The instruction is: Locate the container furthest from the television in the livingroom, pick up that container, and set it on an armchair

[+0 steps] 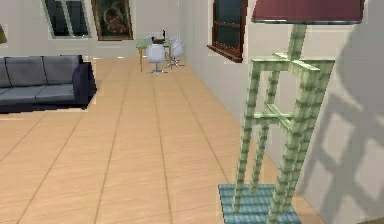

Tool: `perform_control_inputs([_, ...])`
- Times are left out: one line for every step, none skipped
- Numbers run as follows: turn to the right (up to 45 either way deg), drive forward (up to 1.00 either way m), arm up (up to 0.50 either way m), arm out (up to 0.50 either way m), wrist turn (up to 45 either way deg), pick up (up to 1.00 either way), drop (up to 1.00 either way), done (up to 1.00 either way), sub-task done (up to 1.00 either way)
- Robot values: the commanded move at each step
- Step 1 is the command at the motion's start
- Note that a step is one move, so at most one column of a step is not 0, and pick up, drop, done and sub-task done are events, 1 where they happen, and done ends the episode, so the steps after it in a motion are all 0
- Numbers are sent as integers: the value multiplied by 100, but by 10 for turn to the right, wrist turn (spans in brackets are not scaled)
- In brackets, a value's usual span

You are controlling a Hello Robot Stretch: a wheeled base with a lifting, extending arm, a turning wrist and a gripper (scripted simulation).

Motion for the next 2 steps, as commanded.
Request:
perform_control_inputs([0,0,-46,0,0,0,0,0,0])
perform_control_inputs([0,0,-50,0,0,0,0,0,0])
